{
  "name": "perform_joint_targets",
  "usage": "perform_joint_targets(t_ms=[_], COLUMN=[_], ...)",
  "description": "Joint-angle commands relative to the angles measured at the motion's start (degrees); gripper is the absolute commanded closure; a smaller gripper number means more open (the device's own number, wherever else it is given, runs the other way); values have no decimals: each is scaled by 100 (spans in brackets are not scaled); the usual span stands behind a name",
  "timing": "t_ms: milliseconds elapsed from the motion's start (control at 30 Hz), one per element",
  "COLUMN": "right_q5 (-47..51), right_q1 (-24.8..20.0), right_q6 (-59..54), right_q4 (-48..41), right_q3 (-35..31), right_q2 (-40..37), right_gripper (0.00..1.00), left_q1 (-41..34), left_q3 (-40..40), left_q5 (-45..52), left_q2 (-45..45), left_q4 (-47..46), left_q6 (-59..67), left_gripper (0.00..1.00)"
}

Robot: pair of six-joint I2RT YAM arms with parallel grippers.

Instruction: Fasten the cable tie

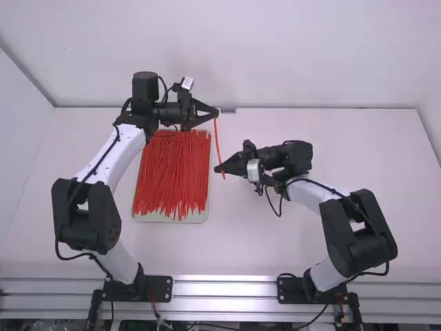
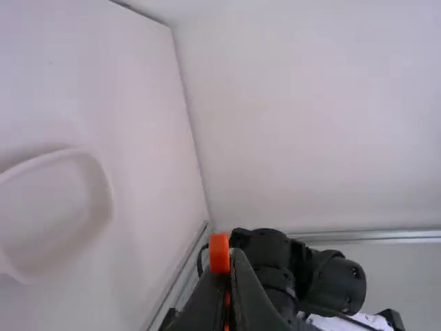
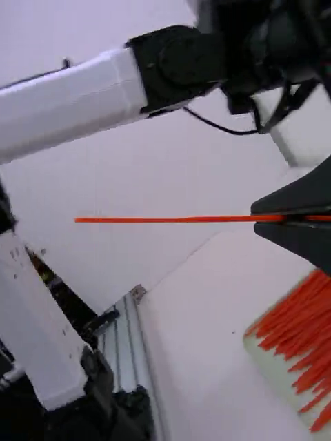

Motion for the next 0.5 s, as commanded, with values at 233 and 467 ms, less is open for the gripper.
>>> perform_joint_targets(t_ms=[233, 467], right_q5=[-354, 1416], right_q1=[-15, 46], right_q6=[761, 3692], right_q4=[-411, 103], right_q3=[-42, 313], right_q2=[0, 0], right_gripper=[100, 100], left_q1=[20, 17], left_q3=[114, 92], left_q5=[103, 120], left_q2=[-22, -22], left_q4=[-85, 129], left_q6=[719, 2590], left_gripper=[98, 98])
